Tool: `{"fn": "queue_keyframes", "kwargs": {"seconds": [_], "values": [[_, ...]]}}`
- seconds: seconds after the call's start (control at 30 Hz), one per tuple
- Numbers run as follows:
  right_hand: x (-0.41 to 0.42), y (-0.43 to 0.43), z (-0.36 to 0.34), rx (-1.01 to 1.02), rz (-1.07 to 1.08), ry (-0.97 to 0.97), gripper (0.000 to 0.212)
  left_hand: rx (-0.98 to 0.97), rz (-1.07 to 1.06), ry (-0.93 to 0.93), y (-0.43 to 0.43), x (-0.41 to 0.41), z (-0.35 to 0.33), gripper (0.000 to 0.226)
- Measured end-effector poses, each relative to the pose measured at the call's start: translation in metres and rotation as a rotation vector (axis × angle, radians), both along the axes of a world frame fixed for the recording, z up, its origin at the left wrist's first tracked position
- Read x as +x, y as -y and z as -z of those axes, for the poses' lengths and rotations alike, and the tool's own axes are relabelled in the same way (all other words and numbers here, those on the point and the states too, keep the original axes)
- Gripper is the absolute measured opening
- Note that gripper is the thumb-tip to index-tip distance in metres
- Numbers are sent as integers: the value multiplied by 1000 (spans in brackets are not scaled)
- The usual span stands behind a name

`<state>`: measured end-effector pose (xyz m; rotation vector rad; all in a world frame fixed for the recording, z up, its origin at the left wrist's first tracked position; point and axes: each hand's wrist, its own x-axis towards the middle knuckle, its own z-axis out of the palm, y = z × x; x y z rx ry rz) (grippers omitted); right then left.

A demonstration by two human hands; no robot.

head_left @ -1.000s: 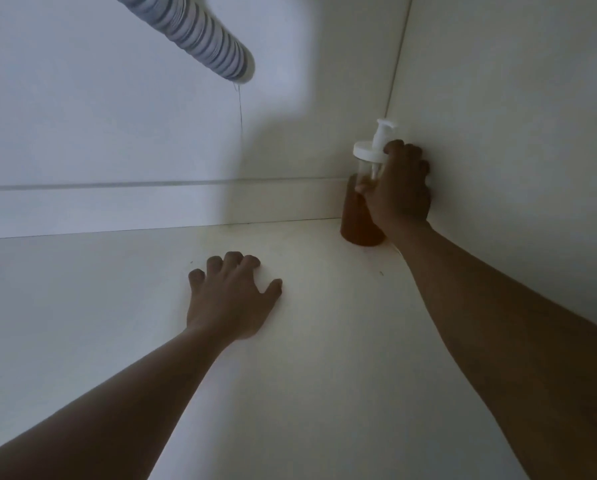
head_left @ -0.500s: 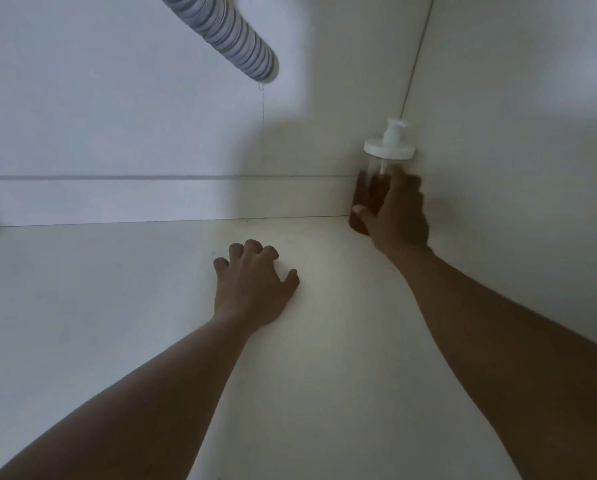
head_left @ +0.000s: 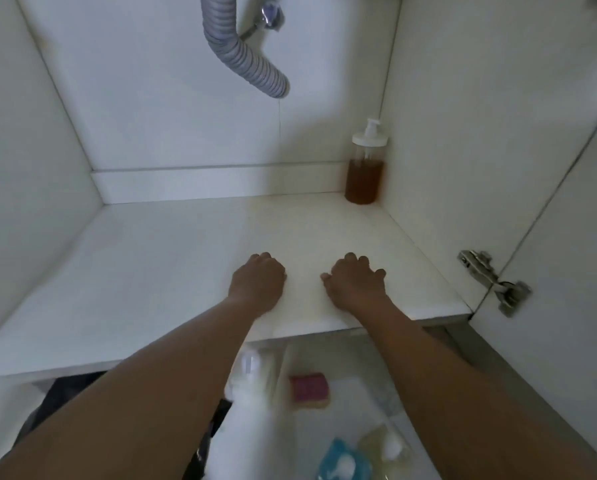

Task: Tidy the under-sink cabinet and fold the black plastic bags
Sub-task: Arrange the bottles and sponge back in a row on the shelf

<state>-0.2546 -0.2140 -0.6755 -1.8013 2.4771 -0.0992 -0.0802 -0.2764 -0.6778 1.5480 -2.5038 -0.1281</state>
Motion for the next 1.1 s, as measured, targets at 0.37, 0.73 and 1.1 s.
{"fn": "queue_keyframes", "kwargs": {"seconds": [0.37, 0.73, 1.1], "values": [[19, -111, -8, -9, -123, 75, 47, 9, -26, -139, -108, 48, -5, 45], [45, -203, 74, 154, -278, 112, 86, 109, -450, -496, -180, 69, 108, 61], [3, -225, 115, 168, -19, 229, 130, 392, -572, -845, -135, 49, 144, 93]]}}
